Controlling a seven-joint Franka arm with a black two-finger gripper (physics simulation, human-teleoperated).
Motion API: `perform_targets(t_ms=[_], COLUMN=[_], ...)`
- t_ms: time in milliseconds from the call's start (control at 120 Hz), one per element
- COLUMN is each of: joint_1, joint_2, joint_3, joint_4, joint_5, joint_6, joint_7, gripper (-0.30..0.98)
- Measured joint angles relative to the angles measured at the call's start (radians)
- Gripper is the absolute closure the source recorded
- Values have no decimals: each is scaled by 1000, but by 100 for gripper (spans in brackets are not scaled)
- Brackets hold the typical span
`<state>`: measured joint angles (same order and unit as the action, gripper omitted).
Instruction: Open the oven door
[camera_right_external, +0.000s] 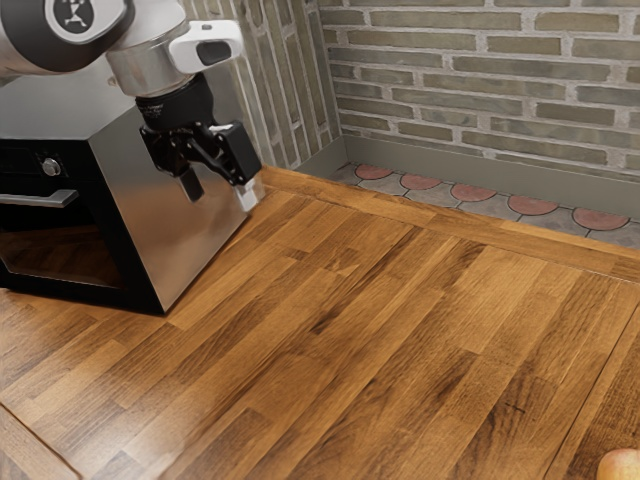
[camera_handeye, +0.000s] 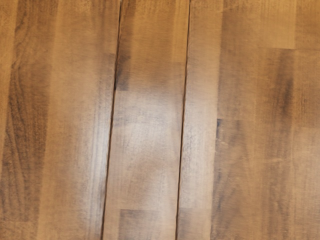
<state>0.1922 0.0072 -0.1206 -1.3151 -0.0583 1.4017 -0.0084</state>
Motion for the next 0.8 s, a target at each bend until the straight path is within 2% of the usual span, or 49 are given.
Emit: perform_targets(t_ms=[200, 283, 333, 417, 492, 542, 658, 800], joint_1=[52, 144, 171, 177, 178, 172, 157, 117], joint_2=[-14, -178, -253, -334, -488, -540, -532, -524], joint_3=[0, -13, -20, 83, 211, 301, 445, 495], joint_4=[27, 102, 116, 68, -185, -312, -399, -425], joint_5=[5, 20, 91, 174, 216, 232, 246, 257], joint_6=[4, -2, -33, -79, -22, 30, 113, 179], joint_7=[41, 154, 240, 385, 527, 615, 793, 983], gripper=[2, 2, 2, 2, 2, 2, 2, 2])
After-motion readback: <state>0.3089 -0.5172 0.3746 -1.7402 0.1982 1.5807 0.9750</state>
